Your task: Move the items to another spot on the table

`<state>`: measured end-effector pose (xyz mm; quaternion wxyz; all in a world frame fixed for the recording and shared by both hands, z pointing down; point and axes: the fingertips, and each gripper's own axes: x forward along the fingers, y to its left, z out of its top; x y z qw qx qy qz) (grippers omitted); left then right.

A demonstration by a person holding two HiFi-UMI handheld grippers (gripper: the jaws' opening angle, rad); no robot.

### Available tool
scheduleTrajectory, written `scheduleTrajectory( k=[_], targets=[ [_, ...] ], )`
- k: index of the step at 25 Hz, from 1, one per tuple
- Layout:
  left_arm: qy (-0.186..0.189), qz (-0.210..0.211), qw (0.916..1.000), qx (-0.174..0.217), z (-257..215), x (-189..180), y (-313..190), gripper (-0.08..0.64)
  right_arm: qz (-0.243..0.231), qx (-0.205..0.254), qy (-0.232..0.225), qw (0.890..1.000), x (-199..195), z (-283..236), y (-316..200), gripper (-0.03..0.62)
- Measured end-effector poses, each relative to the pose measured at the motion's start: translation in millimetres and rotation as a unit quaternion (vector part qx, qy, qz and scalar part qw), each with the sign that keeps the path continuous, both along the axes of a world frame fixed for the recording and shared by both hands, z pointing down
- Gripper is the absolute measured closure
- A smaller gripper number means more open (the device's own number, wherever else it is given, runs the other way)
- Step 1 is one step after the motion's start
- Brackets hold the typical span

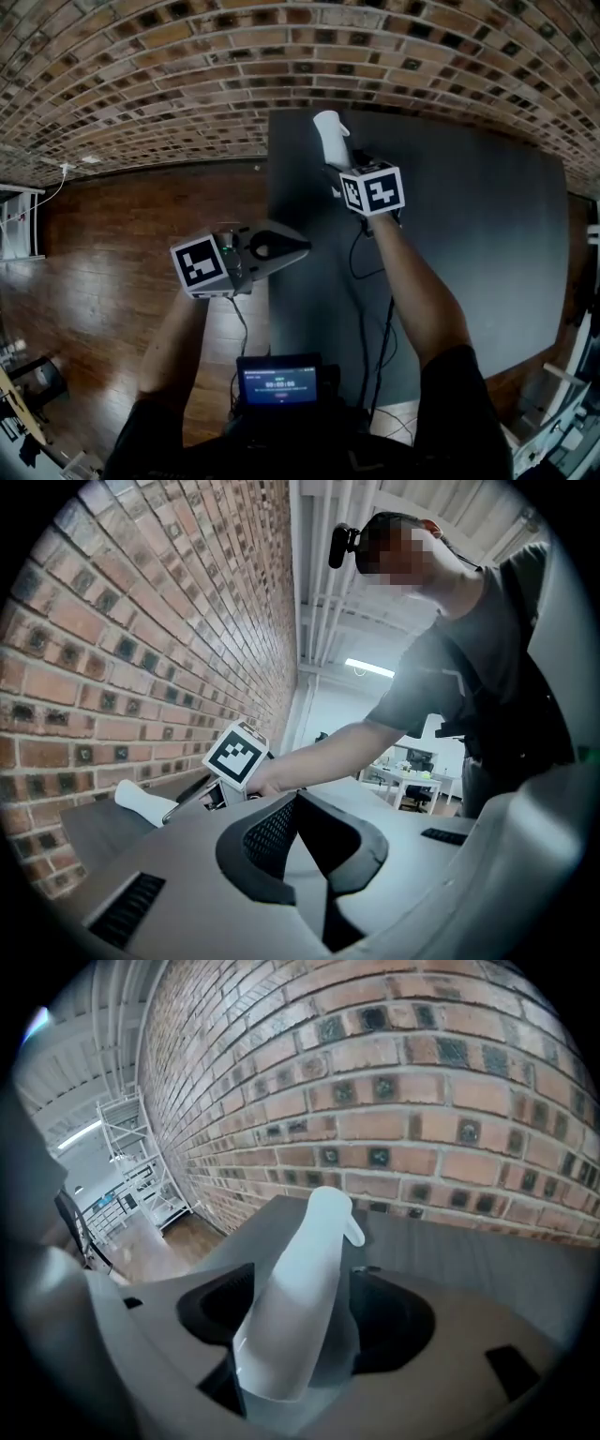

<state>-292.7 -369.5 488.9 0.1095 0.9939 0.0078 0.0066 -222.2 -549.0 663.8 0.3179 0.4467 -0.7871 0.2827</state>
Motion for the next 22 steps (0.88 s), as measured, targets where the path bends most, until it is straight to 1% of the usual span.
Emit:
scheduleTrajectory(
  k=[5, 7, 8, 9, 14, 22],
  targets=[
    [0.006, 0.002, 1.0, -0.008, 7, 4, 0, 0.568, -0.006, -0.018, 0.0, 1.0, -7, 18, 3, 0.256],
    [0.001, 0.003, 0.9999, -0.01, 9, 3, 1, 0.568, -0.008, -0.03, -0.004, 1.0, -10, 23, 5, 0.274],
    [-0.002, 0.003, 0.9999, -0.01, 10, 2, 1, 0.568, -0.006, -0.032, -0.007, 0.999, -11, 24, 6, 0.302],
    [-0.004, 0.003, 0.9999, -0.011, 10, 1, 2, 0.568, -0.002, -0.033, -0.009, 0.999, -11, 25, 6, 0.304],
    [-0.005, 0.002, 1.0, -0.005, 3, -5, 9, 0.568, 0.014, -0.039, -0.008, 0.999, -9, 23, 7, 0.313],
    [0.004, -0.003, 0.9999, 0.009, -23, -14, 26, 0.568, 0.014, -0.052, -0.025, 0.998, -10, 6, 32, 0.318]
  ],
)
